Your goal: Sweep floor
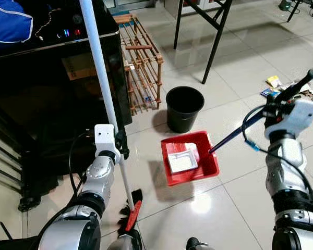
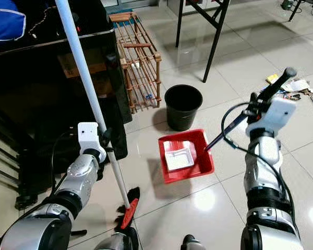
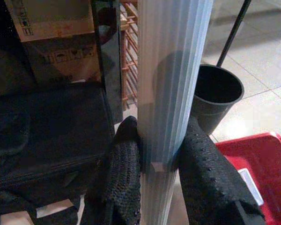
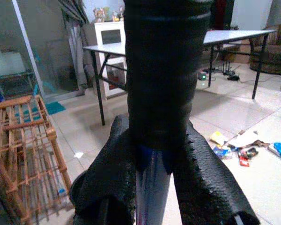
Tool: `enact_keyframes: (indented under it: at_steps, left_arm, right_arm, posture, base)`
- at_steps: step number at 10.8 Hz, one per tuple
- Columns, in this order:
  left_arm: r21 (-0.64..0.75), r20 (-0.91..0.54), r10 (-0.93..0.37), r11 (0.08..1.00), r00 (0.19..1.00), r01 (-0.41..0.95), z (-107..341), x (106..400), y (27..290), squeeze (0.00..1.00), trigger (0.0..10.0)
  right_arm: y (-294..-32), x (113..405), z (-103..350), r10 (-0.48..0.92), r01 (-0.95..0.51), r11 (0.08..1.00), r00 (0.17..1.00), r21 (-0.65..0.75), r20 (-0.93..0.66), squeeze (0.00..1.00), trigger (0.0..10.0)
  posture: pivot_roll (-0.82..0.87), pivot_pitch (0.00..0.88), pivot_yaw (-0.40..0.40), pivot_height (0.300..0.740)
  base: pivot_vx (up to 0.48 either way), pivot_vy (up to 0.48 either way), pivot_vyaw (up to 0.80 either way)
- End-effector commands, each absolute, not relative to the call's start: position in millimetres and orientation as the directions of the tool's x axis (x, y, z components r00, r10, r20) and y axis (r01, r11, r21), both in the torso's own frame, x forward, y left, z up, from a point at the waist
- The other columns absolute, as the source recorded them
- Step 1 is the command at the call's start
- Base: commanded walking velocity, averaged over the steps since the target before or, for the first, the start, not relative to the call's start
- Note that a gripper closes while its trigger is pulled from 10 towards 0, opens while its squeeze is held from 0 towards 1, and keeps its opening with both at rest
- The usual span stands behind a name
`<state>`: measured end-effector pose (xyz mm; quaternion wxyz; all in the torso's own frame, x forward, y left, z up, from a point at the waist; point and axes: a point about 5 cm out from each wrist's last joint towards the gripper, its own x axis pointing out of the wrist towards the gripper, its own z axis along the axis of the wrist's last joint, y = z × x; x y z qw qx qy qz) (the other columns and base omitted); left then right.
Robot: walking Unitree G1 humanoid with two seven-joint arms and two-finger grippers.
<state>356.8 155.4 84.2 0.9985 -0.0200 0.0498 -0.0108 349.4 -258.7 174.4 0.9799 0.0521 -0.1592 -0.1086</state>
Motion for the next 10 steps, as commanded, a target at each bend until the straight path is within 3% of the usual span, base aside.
enact_keyframes:
  at_steps: [1,10]
  left_arm:
    - [-0.059,-0.051,-0.040,0.998,0.998,0.037,95.3,361.6,153.3,0.00,10.0]
    - [-0.053,-0.049,-0.078,0.996,0.996,0.076,93.9,360.4,147.1,0.00,10.0]
  right_arm:
    - [-262.8,348.5,195.0,-0.241,0.202,0.969,0.897,0.142,0.370,0.00,10.0]
    - [-254.6,346.1,246.0,-0.241,0.194,0.970,0.854,0.146,0.462,0.00,10.0]
  posture:
    - [-0.04,0.184,0.033,0.740]
    - [-0.05,0.159,0.034,0.740]
  base:
    - [0.000,0.000,0.00]
    - [0.000,0.000,0.00]
